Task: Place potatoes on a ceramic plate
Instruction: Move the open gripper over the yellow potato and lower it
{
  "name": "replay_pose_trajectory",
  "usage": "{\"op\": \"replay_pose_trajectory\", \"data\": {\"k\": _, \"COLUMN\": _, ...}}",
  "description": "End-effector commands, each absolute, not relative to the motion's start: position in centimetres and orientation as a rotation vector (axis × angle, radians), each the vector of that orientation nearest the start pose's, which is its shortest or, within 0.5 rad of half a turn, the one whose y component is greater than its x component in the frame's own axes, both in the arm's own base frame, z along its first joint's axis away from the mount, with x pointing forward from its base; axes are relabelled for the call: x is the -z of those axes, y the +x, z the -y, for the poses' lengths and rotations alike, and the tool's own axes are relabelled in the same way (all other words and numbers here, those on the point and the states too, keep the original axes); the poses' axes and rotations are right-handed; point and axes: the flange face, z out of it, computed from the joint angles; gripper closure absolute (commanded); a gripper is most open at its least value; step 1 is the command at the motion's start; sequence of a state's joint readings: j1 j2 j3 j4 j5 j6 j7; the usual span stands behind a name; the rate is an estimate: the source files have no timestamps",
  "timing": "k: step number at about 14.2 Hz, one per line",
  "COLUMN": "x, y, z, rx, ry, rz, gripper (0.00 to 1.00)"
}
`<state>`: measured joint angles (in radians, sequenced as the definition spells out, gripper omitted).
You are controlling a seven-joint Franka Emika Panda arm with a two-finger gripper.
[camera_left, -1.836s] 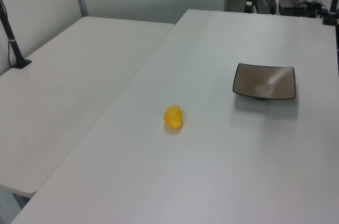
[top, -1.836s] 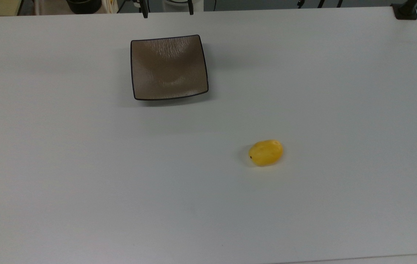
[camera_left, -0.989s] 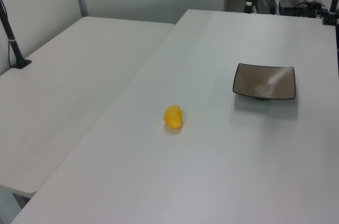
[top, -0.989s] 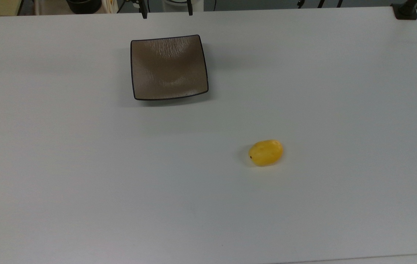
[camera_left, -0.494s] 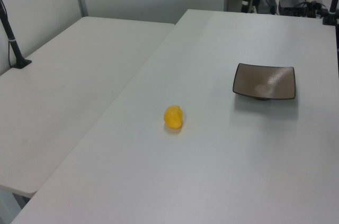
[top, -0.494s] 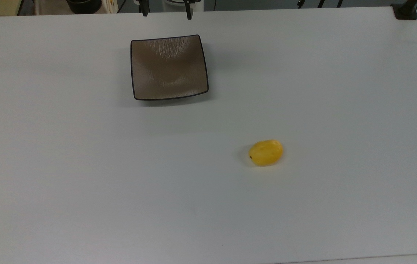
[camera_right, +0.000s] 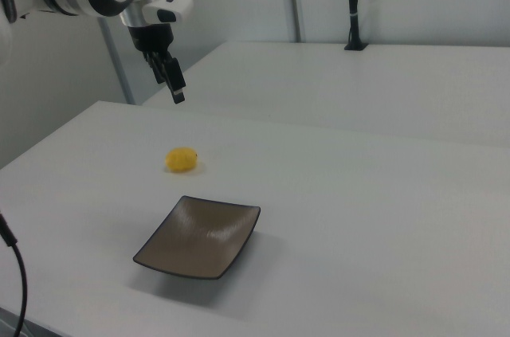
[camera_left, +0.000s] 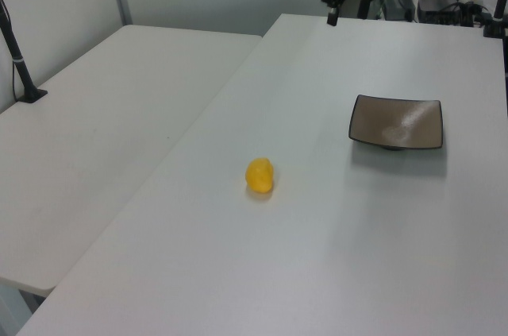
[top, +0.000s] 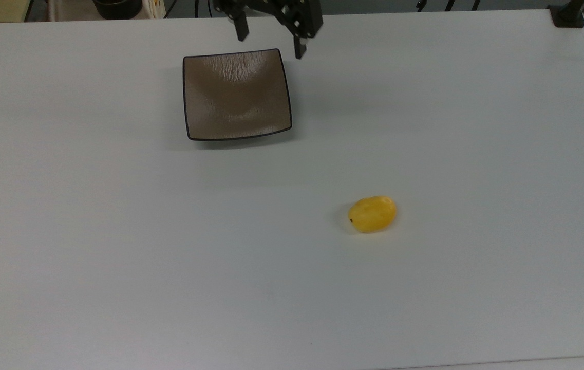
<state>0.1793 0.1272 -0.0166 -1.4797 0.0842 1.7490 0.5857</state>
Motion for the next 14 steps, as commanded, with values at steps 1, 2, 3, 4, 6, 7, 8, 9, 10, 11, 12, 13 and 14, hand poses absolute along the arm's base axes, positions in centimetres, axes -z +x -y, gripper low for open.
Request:
{"op": "replay_pose_trajectory", "data": {"k": 1, "x": -59.2, "y": 63.6, "z": -14.2, "rx": 0.158, "ry": -2.912, "rz": -0.764, "gripper": 0.00}}
{"op": "replay_pose_trajectory", "data": {"k": 2, "x": -58.6, "y": 64.1, "z": -14.9, "rx": 0.151, "ry": -2.906, "rz": -0.787, "gripper": 0.00}}
{"op": "replay_pose_trajectory", "data": {"k": 3, "x": -58.3, "y": 64.5, "z": -15.4, "rx": 0.154, "ry": -2.896, "rz": -0.811, "gripper": 0.00}}
{"op": "replay_pose_trajectory", "data": {"k": 4, "x": -57.5, "y": 64.8, "z": -16.0, "rx": 0.143, "ry": -2.890, "rz": -0.836, "gripper": 0.00}}
{"op": "replay_pose_trajectory", "data": {"k": 6, "x": -56.1, "y": 65.7, "z": -17.3, "rx": 0.125, "ry": -2.877, "rz": -0.888, "gripper": 0.00}}
{"op": "replay_pose_trajectory", "data": {"k": 7, "x": -55.3, "y": 66.2, "z": -18.1, "rx": 0.132, "ry": -2.857, "rz": -0.932, "gripper": 0.00}}
{"op": "replay_pose_trajectory", "data": {"k": 8, "x": -54.7, "y": 66.5, "z": -18.9, "rx": 0.149, "ry": -2.828, "rz": -0.976, "gripper": 0.00}}
{"op": "replay_pose_trajectory", "data": {"k": 9, "x": -52.9, "y": 67.0, "z": -19.9, "rx": 0.138, "ry": -2.813, "rz": -1.028, "gripper": 0.00}}
{"op": "replay_pose_trajectory", "data": {"k": 10, "x": -51.8, "y": 67.5, "z": -20.2, "rx": 0.128, "ry": -2.789, "rz": -1.090, "gripper": 0.00}}
{"op": "replay_pose_trajectory", "data": {"k": 11, "x": -51.2, "y": 67.9, "z": -20.4, "rx": 0.142, "ry": -2.767, "rz": -1.120, "gripper": 0.00}}
{"op": "replay_pose_trajectory", "data": {"k": 12, "x": -50.4, "y": 68.3, "z": -20.9, "rx": 0.148, "ry": -2.755, "rz": -1.133, "gripper": 0.00}}
{"op": "replay_pose_trajectory", "data": {"k": 13, "x": -49.0, "y": 68.2, "z": -23.0, "rx": 0.153, "ry": -2.769, "rz": -1.098, "gripper": 0.00}}
{"op": "replay_pose_trajectory", "data": {"k": 14, "x": -47.5, "y": 68.6, "z": -23.9, "rx": 0.156, "ry": -2.770, "rz": -1.096, "gripper": 0.00}}
